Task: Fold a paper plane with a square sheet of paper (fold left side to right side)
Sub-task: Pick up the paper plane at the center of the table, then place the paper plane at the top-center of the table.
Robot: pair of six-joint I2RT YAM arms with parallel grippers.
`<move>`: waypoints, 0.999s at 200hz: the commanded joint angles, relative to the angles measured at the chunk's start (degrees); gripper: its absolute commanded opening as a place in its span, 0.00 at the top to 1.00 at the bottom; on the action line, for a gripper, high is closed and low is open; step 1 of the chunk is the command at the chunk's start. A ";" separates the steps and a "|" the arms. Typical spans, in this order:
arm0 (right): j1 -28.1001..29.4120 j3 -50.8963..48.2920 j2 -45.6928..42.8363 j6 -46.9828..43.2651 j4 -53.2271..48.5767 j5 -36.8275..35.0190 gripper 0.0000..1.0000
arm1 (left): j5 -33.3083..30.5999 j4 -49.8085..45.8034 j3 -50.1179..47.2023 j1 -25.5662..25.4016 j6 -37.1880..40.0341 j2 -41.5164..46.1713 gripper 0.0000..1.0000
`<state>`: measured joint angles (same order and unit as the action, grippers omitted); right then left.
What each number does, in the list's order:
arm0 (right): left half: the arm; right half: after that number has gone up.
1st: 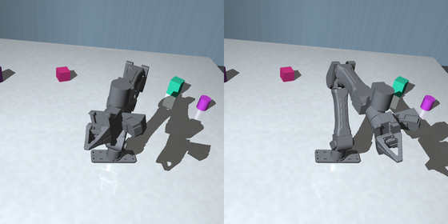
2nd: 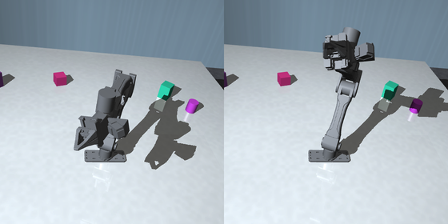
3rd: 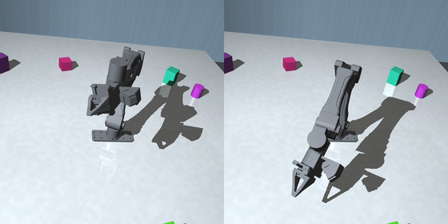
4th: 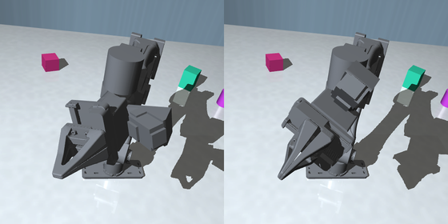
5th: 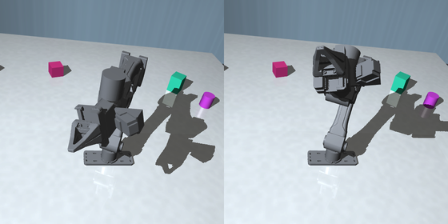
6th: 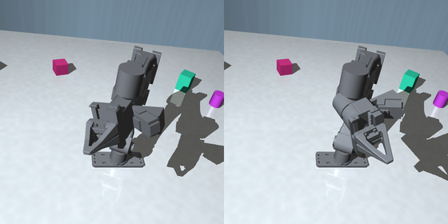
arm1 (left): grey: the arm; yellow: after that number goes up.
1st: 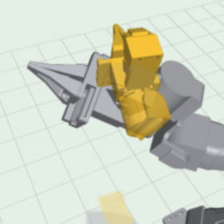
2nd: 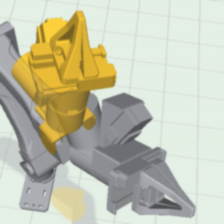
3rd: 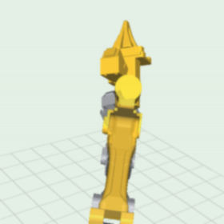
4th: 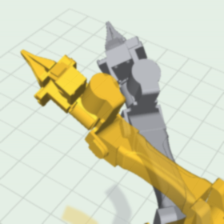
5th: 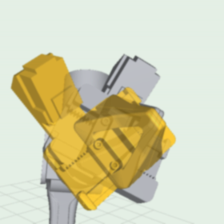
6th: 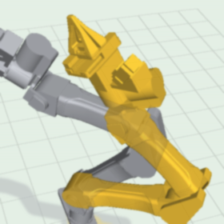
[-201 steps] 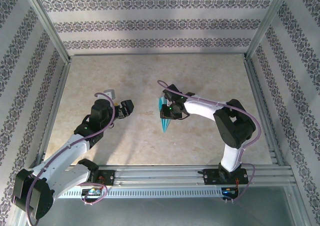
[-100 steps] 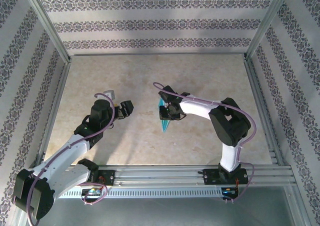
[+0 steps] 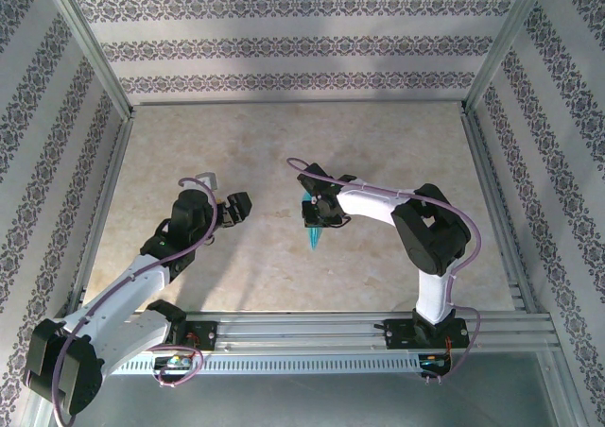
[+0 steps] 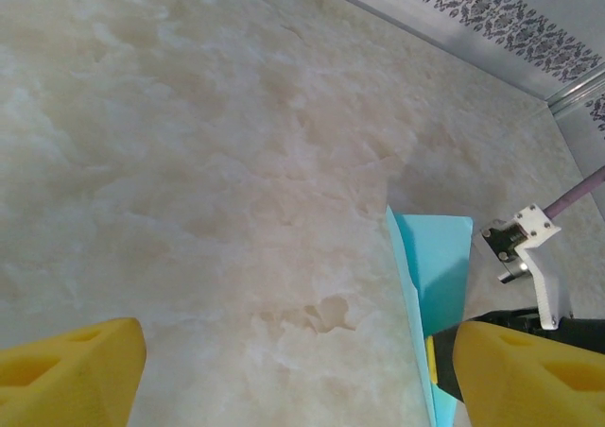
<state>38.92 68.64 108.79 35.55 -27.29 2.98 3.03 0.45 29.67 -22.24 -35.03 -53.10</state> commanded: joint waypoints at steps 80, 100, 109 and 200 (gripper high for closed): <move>-3.64 7.23 -7.28 -5.42 -12.02 -2.56 0.97 | -0.41 -3.48 1.65 1.84 1.59 4.26 0.13; -5.84 10.48 -6.69 -6.77 -14.33 -2.96 0.97 | -0.06 -5.10 2.80 2.06 3.44 5.27 0.09; -6.90 12.04 -6.05 -7.30 -15.12 -3.06 0.97 | 0.45 -5.66 3.34 2.16 4.63 5.83 0.06; -12.50 34.30 9.40 -10.60 -24.74 -5.75 0.97 | 4.59 -9.81 6.72 2.49 11.41 8.72 0.00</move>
<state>26.83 97.45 113.95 26.50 -46.63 -0.67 6.68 -6.61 34.94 -20.84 -26.44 -44.86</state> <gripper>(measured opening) 0.055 0.997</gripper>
